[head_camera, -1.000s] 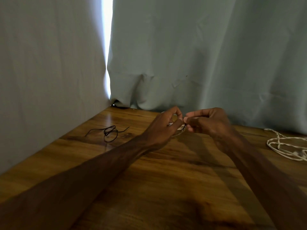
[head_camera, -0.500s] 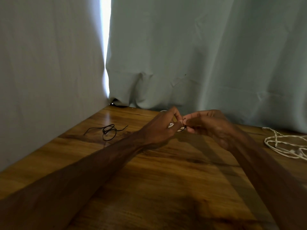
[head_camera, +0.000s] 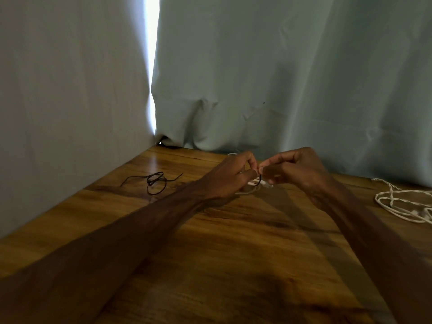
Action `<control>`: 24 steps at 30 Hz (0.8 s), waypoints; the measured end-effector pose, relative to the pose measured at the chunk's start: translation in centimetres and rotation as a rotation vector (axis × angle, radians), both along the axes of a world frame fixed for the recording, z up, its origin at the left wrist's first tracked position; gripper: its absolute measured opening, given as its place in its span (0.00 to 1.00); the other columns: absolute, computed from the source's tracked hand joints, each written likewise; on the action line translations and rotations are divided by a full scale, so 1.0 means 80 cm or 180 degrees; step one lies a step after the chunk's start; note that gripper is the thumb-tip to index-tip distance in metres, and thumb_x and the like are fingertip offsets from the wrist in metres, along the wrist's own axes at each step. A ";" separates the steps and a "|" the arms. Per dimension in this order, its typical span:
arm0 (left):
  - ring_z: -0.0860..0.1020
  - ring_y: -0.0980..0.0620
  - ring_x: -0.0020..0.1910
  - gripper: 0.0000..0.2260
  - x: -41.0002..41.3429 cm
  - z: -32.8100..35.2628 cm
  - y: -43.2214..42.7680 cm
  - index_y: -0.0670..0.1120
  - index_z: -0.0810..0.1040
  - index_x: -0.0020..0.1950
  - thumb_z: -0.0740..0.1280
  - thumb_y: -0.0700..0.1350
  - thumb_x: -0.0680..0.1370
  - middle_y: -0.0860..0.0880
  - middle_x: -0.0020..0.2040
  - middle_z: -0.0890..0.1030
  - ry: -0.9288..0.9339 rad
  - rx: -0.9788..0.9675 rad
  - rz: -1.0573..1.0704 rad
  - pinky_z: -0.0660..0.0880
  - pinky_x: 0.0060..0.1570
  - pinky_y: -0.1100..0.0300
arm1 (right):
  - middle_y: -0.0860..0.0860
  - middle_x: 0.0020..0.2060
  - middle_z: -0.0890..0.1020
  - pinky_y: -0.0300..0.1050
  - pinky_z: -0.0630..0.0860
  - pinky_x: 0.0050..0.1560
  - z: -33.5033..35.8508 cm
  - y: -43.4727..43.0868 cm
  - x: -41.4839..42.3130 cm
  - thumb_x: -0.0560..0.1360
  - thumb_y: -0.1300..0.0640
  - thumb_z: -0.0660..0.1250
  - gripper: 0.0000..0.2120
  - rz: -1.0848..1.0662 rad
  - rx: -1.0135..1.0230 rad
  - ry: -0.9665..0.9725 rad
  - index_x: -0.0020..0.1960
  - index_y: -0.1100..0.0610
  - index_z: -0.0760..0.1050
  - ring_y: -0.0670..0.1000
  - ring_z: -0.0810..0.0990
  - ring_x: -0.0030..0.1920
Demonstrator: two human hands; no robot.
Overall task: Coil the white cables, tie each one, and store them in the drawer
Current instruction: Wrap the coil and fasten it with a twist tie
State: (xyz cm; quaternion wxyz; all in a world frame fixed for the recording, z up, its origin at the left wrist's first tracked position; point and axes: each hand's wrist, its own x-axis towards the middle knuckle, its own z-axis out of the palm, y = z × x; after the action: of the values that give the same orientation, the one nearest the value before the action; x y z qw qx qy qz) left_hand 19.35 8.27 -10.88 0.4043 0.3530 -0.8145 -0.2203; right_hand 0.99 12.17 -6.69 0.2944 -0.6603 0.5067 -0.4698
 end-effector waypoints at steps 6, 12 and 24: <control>0.72 0.53 0.31 0.05 -0.003 0.000 0.000 0.48 0.76 0.49 0.63 0.46 0.83 0.51 0.32 0.75 0.0152 0.0184 -0.0039 0.73 0.35 0.52 | 0.61 0.39 0.87 0.54 0.85 0.53 -0.004 0.000 0.001 0.73 0.68 0.72 0.04 0.0079 0.0067 -0.0215 0.45 0.66 0.86 0.59 0.88 0.42; 0.76 0.52 0.35 0.05 -0.009 -0.003 -0.004 0.46 0.77 0.50 0.61 0.40 0.81 0.40 0.43 0.81 0.0917 0.1020 -0.0230 0.73 0.35 0.57 | 0.57 0.36 0.87 0.56 0.86 0.48 -0.005 -0.003 0.007 0.74 0.68 0.72 0.05 -0.0202 -0.0402 0.0135 0.43 0.62 0.85 0.57 0.88 0.39; 0.66 0.62 0.20 0.15 -0.010 0.004 -0.022 0.42 0.76 0.41 0.57 0.34 0.84 0.52 0.27 0.74 0.1111 0.1822 -0.0585 0.63 0.22 0.70 | 0.44 0.38 0.85 0.27 0.73 0.38 -0.014 -0.013 0.011 0.74 0.63 0.74 0.06 -0.0251 -0.1420 0.1207 0.43 0.52 0.83 0.41 0.83 0.41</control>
State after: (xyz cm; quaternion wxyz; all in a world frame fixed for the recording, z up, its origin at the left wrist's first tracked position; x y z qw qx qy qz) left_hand 18.51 6.48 -10.60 0.4007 0.3343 -0.6666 -0.5324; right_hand 1.87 11.12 -7.80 0.0236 -0.7644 0.4622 -0.4489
